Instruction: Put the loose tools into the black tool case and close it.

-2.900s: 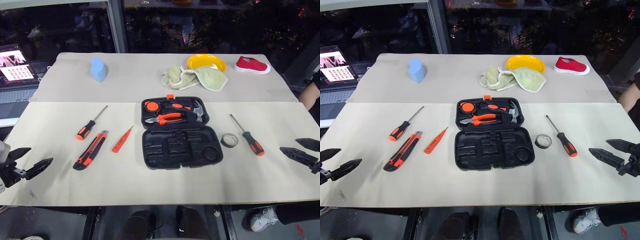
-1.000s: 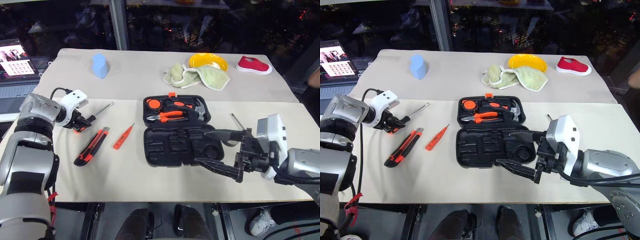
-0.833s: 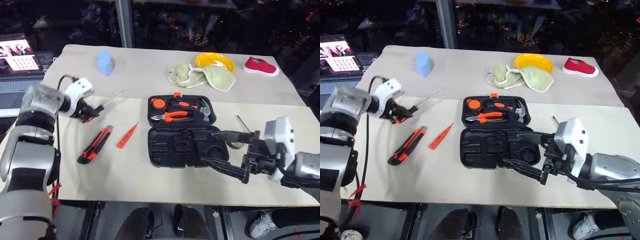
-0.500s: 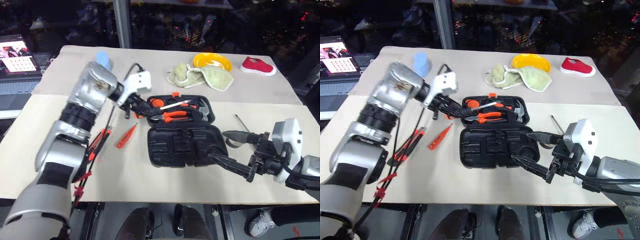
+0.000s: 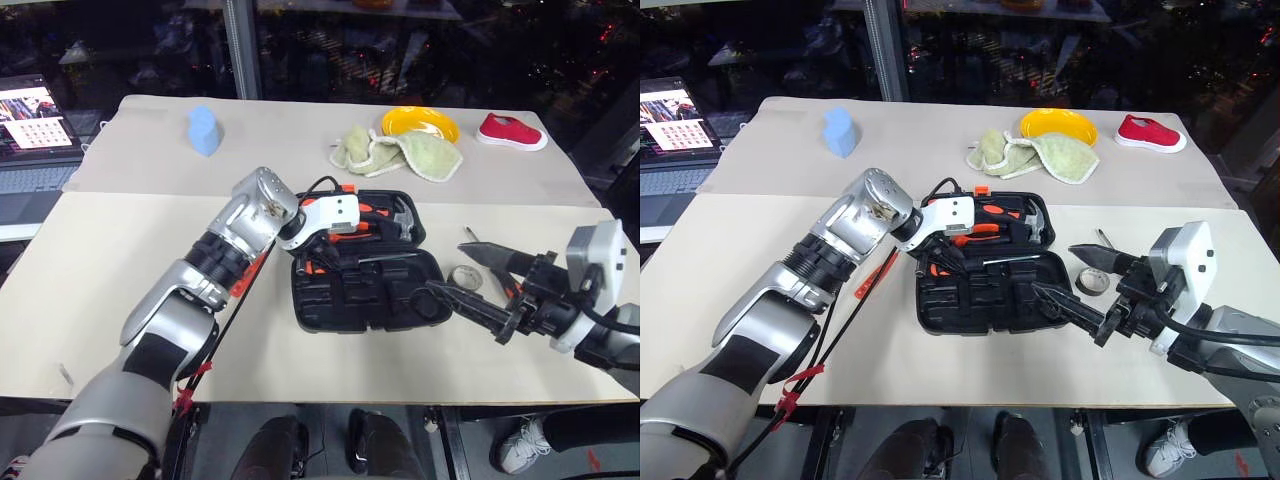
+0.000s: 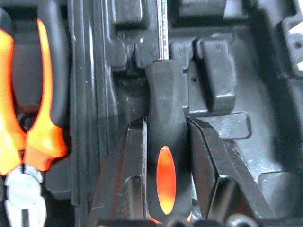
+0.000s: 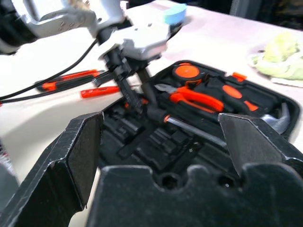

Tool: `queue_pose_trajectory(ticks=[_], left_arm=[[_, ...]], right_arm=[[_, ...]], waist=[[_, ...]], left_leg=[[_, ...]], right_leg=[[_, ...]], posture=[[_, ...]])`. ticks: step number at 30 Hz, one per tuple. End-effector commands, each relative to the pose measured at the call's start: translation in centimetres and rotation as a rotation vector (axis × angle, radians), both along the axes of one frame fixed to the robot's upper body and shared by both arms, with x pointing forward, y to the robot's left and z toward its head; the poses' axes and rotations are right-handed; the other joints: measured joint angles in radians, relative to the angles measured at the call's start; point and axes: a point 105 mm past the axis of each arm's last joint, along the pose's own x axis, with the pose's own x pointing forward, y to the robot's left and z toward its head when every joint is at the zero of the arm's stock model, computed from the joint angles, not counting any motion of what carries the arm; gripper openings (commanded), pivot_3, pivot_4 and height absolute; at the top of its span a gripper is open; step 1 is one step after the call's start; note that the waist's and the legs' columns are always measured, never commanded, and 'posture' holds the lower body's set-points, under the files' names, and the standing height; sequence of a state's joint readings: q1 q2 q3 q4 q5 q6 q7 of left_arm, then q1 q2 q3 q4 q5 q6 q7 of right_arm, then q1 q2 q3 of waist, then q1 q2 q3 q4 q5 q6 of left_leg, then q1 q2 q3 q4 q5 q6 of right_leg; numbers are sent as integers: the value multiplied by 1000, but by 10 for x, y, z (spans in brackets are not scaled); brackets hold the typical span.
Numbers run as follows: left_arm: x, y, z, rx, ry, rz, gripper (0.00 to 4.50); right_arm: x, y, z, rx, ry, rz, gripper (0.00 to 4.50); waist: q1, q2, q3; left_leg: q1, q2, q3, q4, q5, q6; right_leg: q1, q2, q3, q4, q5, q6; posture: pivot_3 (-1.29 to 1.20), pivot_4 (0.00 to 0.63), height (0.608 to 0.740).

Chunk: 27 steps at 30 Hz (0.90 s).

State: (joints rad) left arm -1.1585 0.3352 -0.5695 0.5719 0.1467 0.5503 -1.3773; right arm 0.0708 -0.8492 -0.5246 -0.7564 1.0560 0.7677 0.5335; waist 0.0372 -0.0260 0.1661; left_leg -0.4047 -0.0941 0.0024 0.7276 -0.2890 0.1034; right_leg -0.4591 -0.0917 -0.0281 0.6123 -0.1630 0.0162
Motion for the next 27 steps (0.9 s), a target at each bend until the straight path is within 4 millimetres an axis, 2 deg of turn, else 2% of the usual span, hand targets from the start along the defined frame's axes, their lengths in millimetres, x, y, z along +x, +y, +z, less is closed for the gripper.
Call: queue_pose_trajectory(ticks=[1, 10, 12, 13, 18, 19, 20, 22, 27], left_arm=[[8, -1, 12, 17, -73, -23, 807], [14, -2, 17, 24, -112, -47, 807], [14, -4, 21, 16, -121, -65, 1816], [13, -3, 22, 14, -121, -70, 2059], [12, -4, 38, -36, -130, -88, 3900], [11, -5, 43, -56, -131, -92, 3277], [11, -6, 48, -75, -137, -95, 3156], [10, -7, 52, -97, -147, -108, 2308], [14, -6, 43, -87, -172, -107, 463]], right_arm=[[-6, 2, 9, 16, -50, -15, 4500], [-12, -3, 4, -13, -27, -44, 4500], [-13, -5, 1, -44, -20, -43, 4500], [-13, -6, 1, -48, -18, -44, 4500], [-13, -8, 3, -41, -20, -44, 4500], [-13, -8, 3, -42, -18, -43, 4500], [-13, -7, 2, -42, -17, -42, 4500], [-14, -7, 1, -41, -13, -42, 4500], [-16, -4, -2, -41, -6, -39, 4500]], waist=[[2, 0, 0], [6, 0, 0], [7, 0, 0], [7, 0, 0], [6, 0, 0], [6, 0, 0], [5, 0, 0], [5, 0, 0], [6, 0, 0]], left_leg=[[0, 0, 0, 0, 0, 0], [0, 0, 0, 0, -1, 1], [0, 0, 0, 0, -1, 1], [0, 0, 0, 0, -1, 1], [0, 0, 1, 0, -1, 1], [0, 0, 1, 0, -1, 1], [0, 0, 0, 0, -1, 1], [0, 0, 0, 0, -1, 1], [0, 0, 0, 0, -1, 2]], right_leg=[[0, 0, 0, 0, 0, 0], [0, 0, 0, -1, 0, 0], [0, 0, 0, 0, 0, 0], [0, 0, 0, 0, 0, 0], [0, 0, 1, 0, 0, 0], [1, 0, 1, 0, 0, 0], [0, 0, 1, 0, 0, 0], [0, 0, 1, 0, 0, 0], [0, 0, 0, -1, 0, 0]], posture=[[0, 150, 732], [0, 150, 732], [0, 150, 732], [0, 150, 732], [0, 150, 732], [0, 150, 732], [0, 150, 732], [0, 150, 732], [0, 150, 732]])
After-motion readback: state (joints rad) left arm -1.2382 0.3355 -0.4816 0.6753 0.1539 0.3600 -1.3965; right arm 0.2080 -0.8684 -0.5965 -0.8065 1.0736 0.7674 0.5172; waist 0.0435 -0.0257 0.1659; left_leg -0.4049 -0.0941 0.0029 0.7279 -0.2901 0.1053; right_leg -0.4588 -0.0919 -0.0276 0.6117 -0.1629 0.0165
